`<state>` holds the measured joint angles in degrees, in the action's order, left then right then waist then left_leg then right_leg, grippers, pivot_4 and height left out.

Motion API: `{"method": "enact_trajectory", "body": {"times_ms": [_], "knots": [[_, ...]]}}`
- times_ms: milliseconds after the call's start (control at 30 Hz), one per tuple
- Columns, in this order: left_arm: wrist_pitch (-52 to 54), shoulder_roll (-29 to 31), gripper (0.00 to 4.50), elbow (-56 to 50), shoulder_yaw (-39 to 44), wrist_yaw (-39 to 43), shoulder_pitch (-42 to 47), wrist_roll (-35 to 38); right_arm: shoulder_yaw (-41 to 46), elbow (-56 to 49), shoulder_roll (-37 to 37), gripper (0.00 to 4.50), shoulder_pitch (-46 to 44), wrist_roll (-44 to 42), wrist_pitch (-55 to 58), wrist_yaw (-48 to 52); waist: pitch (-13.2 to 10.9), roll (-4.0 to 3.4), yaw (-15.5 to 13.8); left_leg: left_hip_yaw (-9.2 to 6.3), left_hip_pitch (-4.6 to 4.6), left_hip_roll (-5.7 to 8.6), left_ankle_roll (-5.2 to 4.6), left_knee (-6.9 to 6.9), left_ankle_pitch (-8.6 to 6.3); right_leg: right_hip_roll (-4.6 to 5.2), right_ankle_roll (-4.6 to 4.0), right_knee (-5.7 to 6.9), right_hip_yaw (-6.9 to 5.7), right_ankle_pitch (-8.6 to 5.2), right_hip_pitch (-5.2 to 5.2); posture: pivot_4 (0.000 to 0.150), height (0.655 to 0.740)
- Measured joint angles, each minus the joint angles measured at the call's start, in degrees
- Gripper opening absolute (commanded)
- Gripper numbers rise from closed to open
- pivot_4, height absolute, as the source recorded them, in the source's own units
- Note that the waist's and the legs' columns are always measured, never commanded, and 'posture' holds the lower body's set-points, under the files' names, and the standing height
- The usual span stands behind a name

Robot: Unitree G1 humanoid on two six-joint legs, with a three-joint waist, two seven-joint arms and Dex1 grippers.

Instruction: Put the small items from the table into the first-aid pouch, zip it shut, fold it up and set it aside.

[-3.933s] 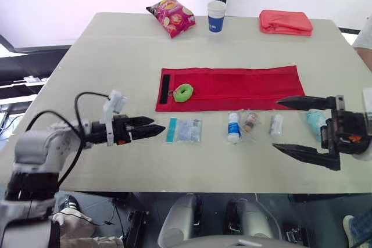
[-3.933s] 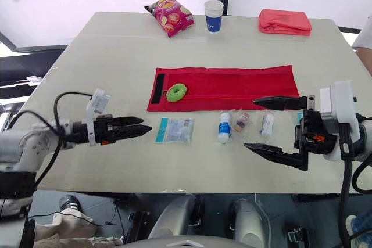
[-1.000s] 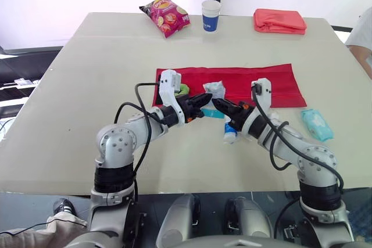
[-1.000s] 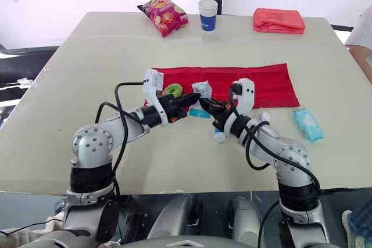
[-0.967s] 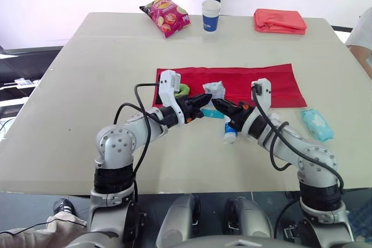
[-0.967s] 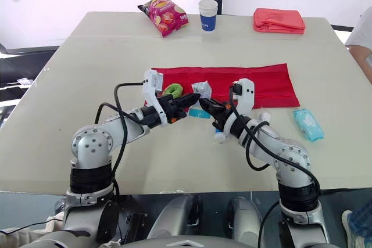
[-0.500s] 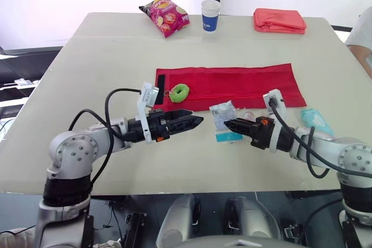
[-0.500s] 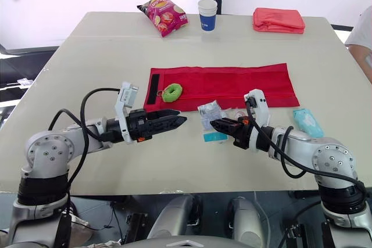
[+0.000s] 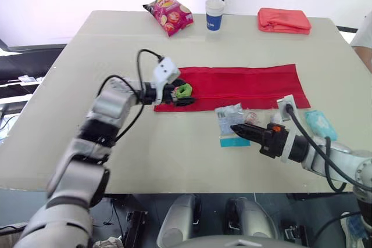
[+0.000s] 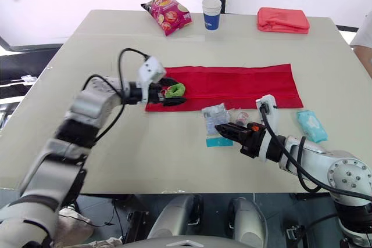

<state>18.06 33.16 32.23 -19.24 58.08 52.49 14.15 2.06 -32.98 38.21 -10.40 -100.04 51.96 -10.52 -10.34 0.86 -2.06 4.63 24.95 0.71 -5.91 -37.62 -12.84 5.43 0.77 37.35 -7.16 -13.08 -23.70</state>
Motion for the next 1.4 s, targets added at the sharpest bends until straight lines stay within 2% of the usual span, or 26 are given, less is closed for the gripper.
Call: {"method": "enact_trajectory", "body": {"times_ms": [133, 333, 400, 433, 467, 500, 533, 767, 867, 933, 1000, 1100, 1133, 1167, 1200, 1400], "knots": [[-2.58, -0.41, 4.24, 7.39, 0.2, 3.52, 3.16, -3.34, -0.1, -2.29, -0.02, 0.06, 2.26, 1.98, -1.57, -0.56, -0.02, 0.02, 0.6, 0.0, 0.06, -0.02, -0.02, 0.06, 0.01, -0.01, 0.0, 0.0, -0.03, 0.0, -0.07, 0.15, 0.74], [2.24, 3.13, 4.24, 4.59, 4.73, 8.47, 3.2, -3.35, -0.17, -3.95, -0.91, 0.06, 4.49, 4.38, -4.27, -1.19, -0.02, 0.02, 1.23, 0.0, 0.07, -0.02, -0.02, 0.06, 0.01, -0.01, 0.01, -0.01, -0.05, -0.01, -0.07, 0.15, 0.74], [3.56, 3.42, 3.86, 2.7, 5.22, 9.19, 2.25, -3.41, -0.53, -4.19, -1.51, 0.06, 4.48, 4.97, -4.99, -1.17, -0.02, 0.02, 1.23, 0.0, 0.02, -0.01, -0.02, 0.06, 0.01, 0.0, 0.04, -0.01, -0.05, -0.02, -0.04, 0.15, 0.74], [4.29, 3.43, 3.5, 1.87, 5.24, 9.39, 1.65, -3.58, -0.86, -4.19, -1.58, 0.06, 4.45, 5.29, -5.16, -1.13, -0.02, 0.02, 1.19, -0.02, 0.02, -0.01, -0.02, 0.06, 0.01, 0.0, 0.1, -0.01, -0.05, -0.05, -0.02, 0.15, 0.74], [5.15, 3.37, 3.42, 1.44, 5.2, 9.76, 0.9, -3.82, -1.23, -4.19, -1.67, 0.06, 4.45, 5.54, -5.22, -1.12, -0.02, 0.02, 1.17, -0.01, 0.0, -0.01, -0.01, 0.05, 0.02, 0.01, 0.16, 0.0, -0.05, -0.08, -0.02, 0.15, 0.74], [6.44, 3.42, 2.74, 0.95, 5.18, 10.29, 0.23, -3.96, -1.34, -4.19, -1.71, 0.06, 4.45, 5.65, -5.28, -1.03, -0.02, 0.02, 1.19, -0.02, 0.01, -0.02, -0.01, 0.05, 0.02, 0.01, 0.2, 0.0, -0.05, -0.09, -0.02, 0.15, 0.74], [7.39, 3.44, 2.41, 0.54, 5.13, 10.82, -0.14, -3.96, -1.34, -4.19, -1.71, 0.06, 4.44, 5.75, -5.35, -0.97, -0.02, 0.02, 1.2, -0.02, 0.0, -0.01, -0.01, 0.04, 0.02, 0.02, 0.21, 0.01, -0.04, -0.09, -0.02, 0.15, 0.74], [14.5, 8.62, 2.37, -6.07, 5.11, 21.15, -3.56, -2.24, -1.43, -3.84, -1.4, 0.06, 3.56, 6.82, -5.62, 0.64, -0.02, 0.02, 1.37, -0.04, -0.01, -0.03, -0.01, 0.05, 0.02, 0.0, 0.0, 0.02, -0.05, 0.01, -0.04, 0.15, 0.74], [17.69, 15.96, 2.37, -10.72, 5.52, 28.92, -6.45, 0.82, -1.52, -3.29, -0.98, 0.06, 3.23, 7.13, -5.6, 1.5, -0.03, 0.0, 1.67, -0.05, -0.03, -0.03, 0.0, 0.09, 0.02, 0.0, -0.02, 0.02, -0.04, 0.0, -0.04, 0.15, 0.74], [17.86, 18.18, 2.37, -11.18, 6.35, 29.69, -6.9, 1.11, -1.5, -3.01, -0.89, 0.06, 3.26, 7.37, -5.61, 1.65, -0.04, -0.02, 1.55, -0.04, -0.06, -0.03, 0.01, 0.09, 0.02, 0.02, -0.01, 0.02, -0.04, 0.0, -0.02, 0.15, 0.74], [17.91, 17.74, 2.37, -9.16, 8.63, 28.9, -5.58, 1.71, -1.52, -2.73, -0.9, 0.06, 3.13, 7.8, -5.61, 2.28, -0.04, -0.02, 0.87, -0.16, -0.04, -0.01, 0.03, 0.07, 0.02, 0.03, 0.12, -0.02, -0.08, -0.09, 0.0, 0.15, 0.74], [19.47, 14.88, 3.25, -6.44, 10.56, 26.38, -2.71, 2.13, -1.57, -2.34, -0.94, 0.06, 2.93, 8.27, -5.61, 2.9, -0.04, -0.01, 0.4, -0.18, -0.03, 0.03, 0.06, -0.01, -0.01, 0.07, 0.21, -0.18, -0.11, -0.11, 0.1, 0.15, 0.74], [19.32, 13.76, 3.62, -6.76, 10.59, 25.44, -2.6, 2.08, -1.58, -2.11, -0.97, 0.06, 2.75, 8.52, -5.62, 3.08, -0.04, -0.02, 0.44, -0.17, -0.02, 0.04, 0.02, 0.0, -0.02, 0.07, 0.21, -0.24, -0.11, -0.09, 0.12, 0.15, 0.74], [18.54, 11.68, 4.18, -7.02, 10.49, 23.65, -2.61, 1.63, -1.59, -1.88, -0.98, 0.06, 2.62, 8.83, -5.62, 3.21, -0.04, -0.01, 0.45, -0.17, 0.0, 0.04, -0.05, 0.0, -0.01, 0.07, 0.31, -0.29, -0.1, 0.09, 0.14, 0.15, 0.74], [18.17, 10.93, 4.49, -7.1, 10.33, 23.02, -2.63, 1.54, -1.6, -1.88, -1.02, 0.06, 2.58, 8.94, -5.62, 3.26, -0.04, -0.01, 0.46, -0.16, 0.03, 0.04, -0.07, 0.0, -0.01, 0.06, 0.23, -0.3, -0.11, 0.15, 0.15, 0.15, 0.74], [3.65, 2.89, 4.5, -3.36, 6.91, 12.88, -0.37, -6.77, -1.59, -1.74, -1.37, 0.06, 2.0, 9.55, -5.7, 3.29, -0.04, 0.0, 0.73, -0.12, 0.09, 0.04, -0.08, 0.0, 0.0, 0.0, 0.22, -0.3, -0.15, 0.17, 0.13, 0.15, 0.74]]}}
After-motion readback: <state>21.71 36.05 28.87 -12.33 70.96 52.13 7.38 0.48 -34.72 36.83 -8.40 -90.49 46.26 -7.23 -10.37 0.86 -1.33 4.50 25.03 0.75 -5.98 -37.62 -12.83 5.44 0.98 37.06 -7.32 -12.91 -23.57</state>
